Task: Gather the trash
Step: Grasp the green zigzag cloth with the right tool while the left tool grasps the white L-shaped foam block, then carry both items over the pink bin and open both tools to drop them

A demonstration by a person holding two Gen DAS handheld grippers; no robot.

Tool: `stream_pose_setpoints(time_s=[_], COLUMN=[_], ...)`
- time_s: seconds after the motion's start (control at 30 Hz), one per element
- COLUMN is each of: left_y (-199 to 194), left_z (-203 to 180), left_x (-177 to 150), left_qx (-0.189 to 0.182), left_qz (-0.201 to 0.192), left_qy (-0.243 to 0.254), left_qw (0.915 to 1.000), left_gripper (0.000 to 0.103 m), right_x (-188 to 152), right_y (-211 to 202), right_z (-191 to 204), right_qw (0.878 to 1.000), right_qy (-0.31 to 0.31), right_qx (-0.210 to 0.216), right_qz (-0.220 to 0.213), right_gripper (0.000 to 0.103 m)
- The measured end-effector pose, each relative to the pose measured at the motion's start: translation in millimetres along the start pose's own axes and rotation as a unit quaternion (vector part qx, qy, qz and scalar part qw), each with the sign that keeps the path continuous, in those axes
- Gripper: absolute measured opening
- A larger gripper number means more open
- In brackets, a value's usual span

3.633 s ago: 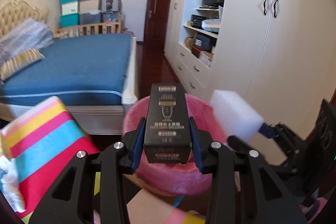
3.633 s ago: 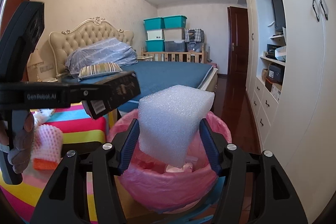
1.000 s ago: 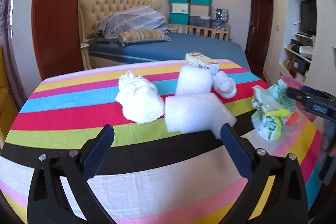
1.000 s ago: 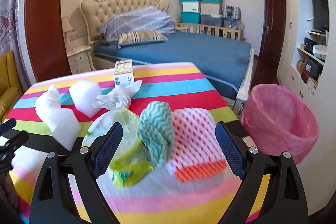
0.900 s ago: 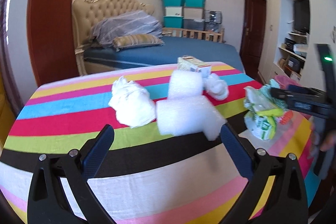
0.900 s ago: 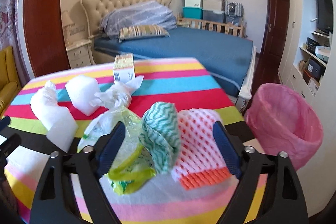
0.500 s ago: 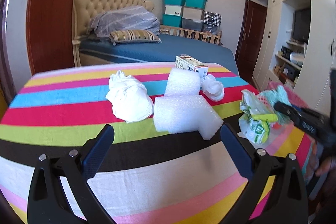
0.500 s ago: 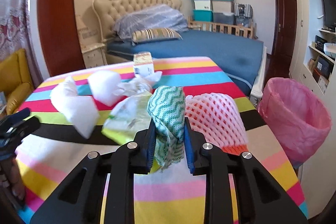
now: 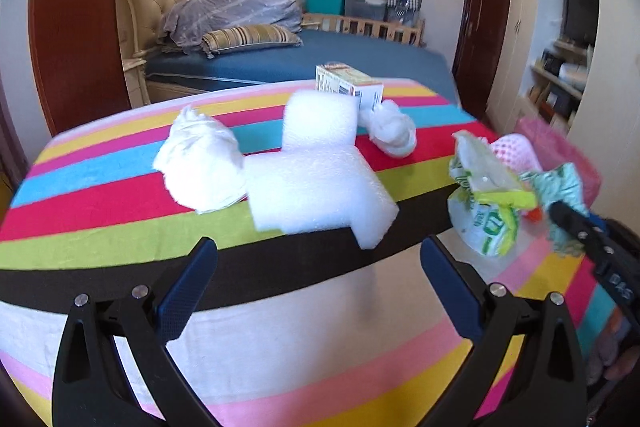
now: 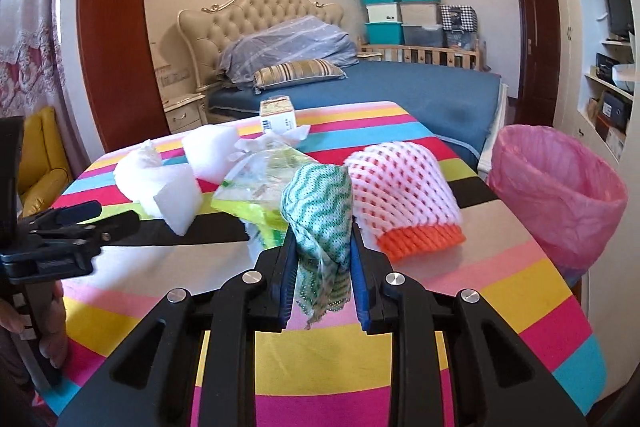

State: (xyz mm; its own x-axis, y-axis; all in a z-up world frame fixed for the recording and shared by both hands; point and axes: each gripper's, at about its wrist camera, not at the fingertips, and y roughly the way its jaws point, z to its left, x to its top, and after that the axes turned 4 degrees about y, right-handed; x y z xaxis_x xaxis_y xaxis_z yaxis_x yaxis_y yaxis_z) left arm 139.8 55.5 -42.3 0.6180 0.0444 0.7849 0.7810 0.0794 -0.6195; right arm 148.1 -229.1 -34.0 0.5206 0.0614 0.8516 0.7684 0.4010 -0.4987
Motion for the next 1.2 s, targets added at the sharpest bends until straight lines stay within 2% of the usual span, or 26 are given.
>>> stream_pose_setpoints(time_s=[0.2,0.3,0.43,0.47,0.53,0.57,0.93,1.0,1.2], left_y=[33,51,68,69,69,68,10,0,-20], left_z=[-7,-8,-2,-2,-4,-5,-1,-3,-20], left_x=[14,21,28,29,28,27,3,-2,-6], left_qx=[0.015,0.049,0.048,0.046,0.043,0.040,0.017,0.005,0.002], left_qz=[0.039,0.049,0.066,0.067,0.066,0.064,-0.007,-0.018,-0.048], left_qy=[-0.033,-0.029,-0.041,-0.039,-0.032,-0.030,-0.021,-0.015,0.017], left_qw=[0.9986,0.9972,0.9958,0.9960,0.9964,0.9967,0.9996,0.9997,0.9987], left_gripper=[0.098,0.098,0.098,0.097,0.083,0.080,0.080,0.080,0.080], right_x=[-3,-3,-4,-4,-4,-5,-6,-6,-6], right_y=[-2,0,1,1,1,1,4,4,2], right_z=[-8,-9,-11,-11,-9,-8,-8,-8,-4], right_qw=[1.000,1.000,1.000,1.000,1.000,1.000,1.000,1.000,1.000], right_qy=[0.005,0.010,0.014,0.012,0.005,0.002,0.000,0.000,-0.008], right_qx=[0.000,0.005,0.012,0.012,0.012,0.013,0.013,0.012,0.000], right_qz=[-0.005,-0.002,0.000,0.000,0.001,0.002,0.008,0.008,0.000], right_gripper=[0.025,0.025,0.025,0.025,0.025,0.025,0.025,0.025,0.025])
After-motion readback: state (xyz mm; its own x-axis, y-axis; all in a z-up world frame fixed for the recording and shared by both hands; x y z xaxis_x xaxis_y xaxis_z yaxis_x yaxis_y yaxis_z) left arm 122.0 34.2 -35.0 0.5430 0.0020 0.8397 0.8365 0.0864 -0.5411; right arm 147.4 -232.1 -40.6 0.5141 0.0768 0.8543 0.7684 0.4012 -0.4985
